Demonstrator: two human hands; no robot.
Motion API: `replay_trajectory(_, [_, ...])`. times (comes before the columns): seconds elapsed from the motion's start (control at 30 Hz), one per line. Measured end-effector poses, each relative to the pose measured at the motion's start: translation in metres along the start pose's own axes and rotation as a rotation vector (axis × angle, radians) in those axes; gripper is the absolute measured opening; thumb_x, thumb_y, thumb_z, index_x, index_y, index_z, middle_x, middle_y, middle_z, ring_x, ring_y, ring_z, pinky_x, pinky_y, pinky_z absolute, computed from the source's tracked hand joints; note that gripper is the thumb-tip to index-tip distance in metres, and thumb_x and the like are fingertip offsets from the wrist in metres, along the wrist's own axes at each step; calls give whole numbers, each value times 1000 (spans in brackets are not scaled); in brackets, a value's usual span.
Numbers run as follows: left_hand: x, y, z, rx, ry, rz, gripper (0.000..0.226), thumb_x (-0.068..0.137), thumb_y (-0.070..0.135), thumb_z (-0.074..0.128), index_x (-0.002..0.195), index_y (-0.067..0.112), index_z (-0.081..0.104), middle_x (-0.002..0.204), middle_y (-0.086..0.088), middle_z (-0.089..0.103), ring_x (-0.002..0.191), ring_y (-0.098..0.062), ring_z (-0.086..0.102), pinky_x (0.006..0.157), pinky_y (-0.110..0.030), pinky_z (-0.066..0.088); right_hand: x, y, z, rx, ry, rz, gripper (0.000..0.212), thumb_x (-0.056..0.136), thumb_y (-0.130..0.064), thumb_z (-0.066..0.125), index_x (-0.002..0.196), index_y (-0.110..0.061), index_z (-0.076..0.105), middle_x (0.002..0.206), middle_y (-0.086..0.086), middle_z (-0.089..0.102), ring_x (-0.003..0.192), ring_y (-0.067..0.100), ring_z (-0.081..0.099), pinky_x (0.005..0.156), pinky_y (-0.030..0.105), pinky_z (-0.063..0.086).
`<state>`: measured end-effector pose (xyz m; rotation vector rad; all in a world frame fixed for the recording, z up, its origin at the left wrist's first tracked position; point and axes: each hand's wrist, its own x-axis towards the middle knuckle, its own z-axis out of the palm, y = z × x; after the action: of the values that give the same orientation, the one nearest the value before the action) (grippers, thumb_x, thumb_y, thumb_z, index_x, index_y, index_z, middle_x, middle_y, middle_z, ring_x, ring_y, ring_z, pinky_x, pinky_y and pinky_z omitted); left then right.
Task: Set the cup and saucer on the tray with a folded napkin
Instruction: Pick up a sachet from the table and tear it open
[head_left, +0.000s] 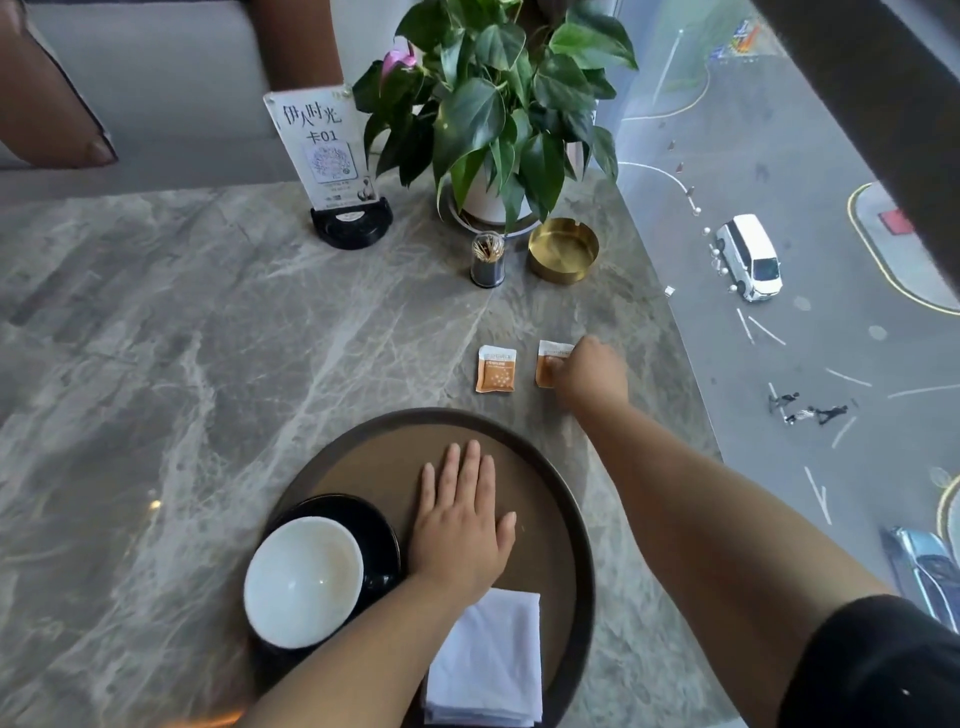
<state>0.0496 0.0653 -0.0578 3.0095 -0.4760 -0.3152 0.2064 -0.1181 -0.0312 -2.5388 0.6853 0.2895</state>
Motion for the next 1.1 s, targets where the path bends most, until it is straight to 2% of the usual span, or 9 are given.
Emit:
replay_trajectory(0.17, [1,0,1,-5,-6,1,68,86,46,37,140,5,42,150,-15,37,139,-33,32,112,-56,26,9,4,-9,367,-75,100,9,81,-19,65,81,-10,63,82,10,67,74,27,64,56,31,46])
replay_trajectory(0.23, [1,0,1,-9,-9,0,68,85,46,37,140,5,42,150,-16,37,139,-33,32,112,-56,26,6,2,-12,538,-96,112,13,82,-20,69,74,-12,62,76,11,66,61,20,64,49,29,47])
replay_trajectory(0.33, [1,0,1,-11,-9,-3,69,86,46,38,140,5,41,150,-16,36,140,-33,31,111,-57,26,-4,-11,-9,751,-200,97,22,82,-15,73,68,-11,56,63,7,60,35,2,52,34,16,37])
replay_trajectory(0.4, [1,-1,1,-14,-19,-3,69,86,46,38,141,5,40,151,-16,35,140,-33,30,112,-57,26,-11,-23,-1,783,-281,73,20,83,-14,72,72,-8,57,62,6,59,36,2,51,35,15,37])
replay_trajectory(0.47, [1,-1,1,-14,-29,-6,69,86,47,38,141,5,40,151,-16,35,141,-33,29,112,-56,27,-14,-33,8,753,-318,65,17,82,-16,73,78,-6,60,66,8,61,45,8,55,41,20,42])
replay_trajectory(0.6, [2,-1,2,-21,-34,-6,69,86,47,40,141,5,40,151,-15,34,141,-34,28,111,-57,27,-12,-41,19,543,-278,25,25,79,-23,75,65,-13,57,67,8,62,59,20,58,58,35,48])
replay_trajectory(0.67, [2,-1,2,-21,-35,-7,69,85,47,41,141,5,40,151,-15,34,141,-34,28,111,-57,26,-10,-41,21,392,-238,-15,25,80,-26,73,64,-13,57,67,7,62,63,22,58,59,35,46])
replay_trajectory(0.87, [2,-1,3,-18,-39,-6,70,85,48,41,140,5,41,151,-15,35,141,-34,28,112,-57,24,-9,-49,23,67,-118,-109,14,82,-24,63,84,-11,58,85,7,63,76,24,55,61,31,38])
replay_trajectory(1.1, [2,-1,4,-39,-35,2,70,85,48,40,140,5,40,150,-16,36,140,-35,30,111,-57,26,-6,-58,25,42,-130,-70,11,83,-16,57,94,-13,57,94,8,64,82,25,58,65,32,45])
